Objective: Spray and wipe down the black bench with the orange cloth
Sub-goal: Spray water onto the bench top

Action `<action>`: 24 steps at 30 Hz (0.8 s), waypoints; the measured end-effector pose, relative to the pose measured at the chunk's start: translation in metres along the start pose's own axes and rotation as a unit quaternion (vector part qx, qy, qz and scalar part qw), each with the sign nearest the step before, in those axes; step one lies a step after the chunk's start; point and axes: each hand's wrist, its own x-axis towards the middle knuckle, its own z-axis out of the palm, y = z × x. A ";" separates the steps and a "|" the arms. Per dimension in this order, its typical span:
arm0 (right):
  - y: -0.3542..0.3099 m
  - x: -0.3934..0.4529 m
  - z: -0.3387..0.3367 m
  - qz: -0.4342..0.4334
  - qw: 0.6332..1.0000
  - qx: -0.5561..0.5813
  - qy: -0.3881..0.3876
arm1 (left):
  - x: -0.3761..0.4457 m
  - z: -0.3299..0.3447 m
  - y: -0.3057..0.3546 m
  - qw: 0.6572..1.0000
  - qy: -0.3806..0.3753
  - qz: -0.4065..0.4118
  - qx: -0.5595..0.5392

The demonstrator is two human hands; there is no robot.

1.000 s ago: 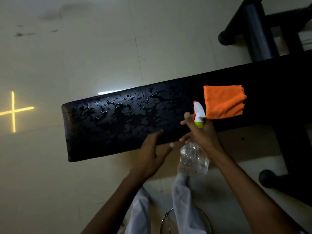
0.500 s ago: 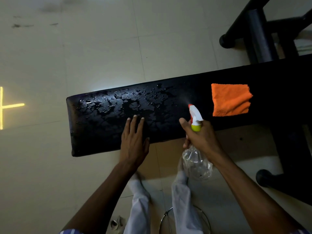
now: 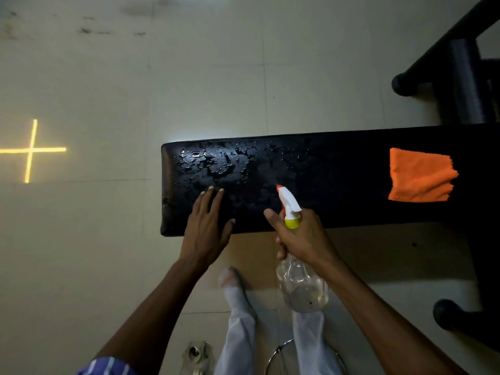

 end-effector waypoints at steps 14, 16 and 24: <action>-0.042 -0.005 0.086 -0.045 0.995 -0.046 -0.071 | -0.017 -0.009 -0.065 0.999 -0.034 0.000 0.013; -0.044 -0.008 0.097 -0.048 0.995 -0.036 -0.084 | -0.018 -0.008 -0.070 0.999 -0.031 0.000 0.018; -0.025 -0.022 0.108 -0.024 0.993 -0.034 -0.110 | -0.026 -0.005 -0.073 1.000 -0.017 -0.011 -0.012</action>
